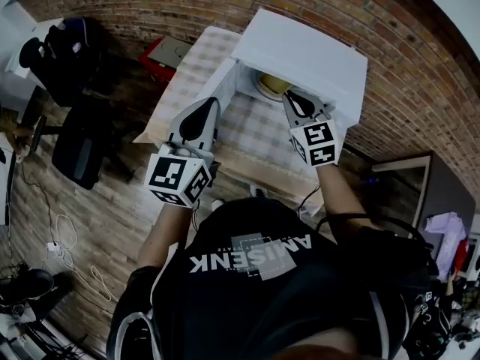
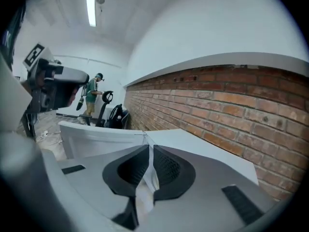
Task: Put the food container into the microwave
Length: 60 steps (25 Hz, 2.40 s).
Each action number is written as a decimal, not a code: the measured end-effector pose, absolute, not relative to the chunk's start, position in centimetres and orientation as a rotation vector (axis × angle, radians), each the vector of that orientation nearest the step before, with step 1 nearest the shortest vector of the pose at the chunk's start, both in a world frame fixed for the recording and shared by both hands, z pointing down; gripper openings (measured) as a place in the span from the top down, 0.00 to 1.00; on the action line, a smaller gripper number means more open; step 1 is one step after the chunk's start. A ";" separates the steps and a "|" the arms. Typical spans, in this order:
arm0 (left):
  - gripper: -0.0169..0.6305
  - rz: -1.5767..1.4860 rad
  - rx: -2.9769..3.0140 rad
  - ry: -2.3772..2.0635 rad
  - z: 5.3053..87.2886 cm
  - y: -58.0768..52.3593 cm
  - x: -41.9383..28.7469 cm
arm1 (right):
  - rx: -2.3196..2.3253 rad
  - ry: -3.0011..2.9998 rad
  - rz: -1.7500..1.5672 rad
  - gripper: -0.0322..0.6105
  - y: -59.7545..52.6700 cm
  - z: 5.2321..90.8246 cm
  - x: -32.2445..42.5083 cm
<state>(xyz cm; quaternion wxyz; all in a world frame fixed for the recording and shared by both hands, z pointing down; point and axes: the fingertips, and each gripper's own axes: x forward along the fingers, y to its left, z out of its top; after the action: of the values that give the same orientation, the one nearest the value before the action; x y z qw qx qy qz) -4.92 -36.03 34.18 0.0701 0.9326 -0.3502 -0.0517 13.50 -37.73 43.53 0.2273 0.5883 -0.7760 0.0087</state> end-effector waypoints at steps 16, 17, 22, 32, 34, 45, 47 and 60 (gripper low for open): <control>0.96 -0.231 2.955 -0.859 31.7 -37.2 -3.1 | 2.120 -1.933 -0.047 0.87 -26.1 32.2 20.8; 0.96 -0.230 2.967 -0.849 31.6 -37.1 -2.9 | 2.151 -1.905 -0.052 0.87 -25.3 31.9 21.4; 0.96 -0.214 2.964 -0.820 31.7 -36.6 -1.9 | 2.235 -1.824 -0.036 0.88 -22.5 31.4 23.9; 0.96 -0.206 2.944 -0.840 30.6 -35.4 1.6 | 2.294 -1.802 -0.092 0.89 -19.0 29.0 28.9; 0.96 -0.198 2.941 -0.840 30.4 -34.9 3.1 | 2.303 -1.801 -0.094 0.89 -18.2 28.5 30.4; 0.96 -0.125 2.931 -0.827 30.4 -32.0 7.6 | 2.341 -1.785 -0.051 0.89 -14.5 29.5 36.5; 0.96 -0.116 2.949 -0.850 30.3 -31.6 7.8 | 2.327 -1.783 -0.065 0.89 -14.4 29.5 36.9; 0.95 -0.058 2.948 -0.946 31.3 -30.6 8.2 | 2.310 -1.798 -0.068 0.89 -13.9 30.0 38.3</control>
<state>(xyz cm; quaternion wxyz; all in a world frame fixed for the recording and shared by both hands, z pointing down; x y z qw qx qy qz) 8.21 -30.64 31.33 0.0225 0.9518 -0.3054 -0.0187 38.34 -13.93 29.99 0.1067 0.7844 -0.6105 -0.0232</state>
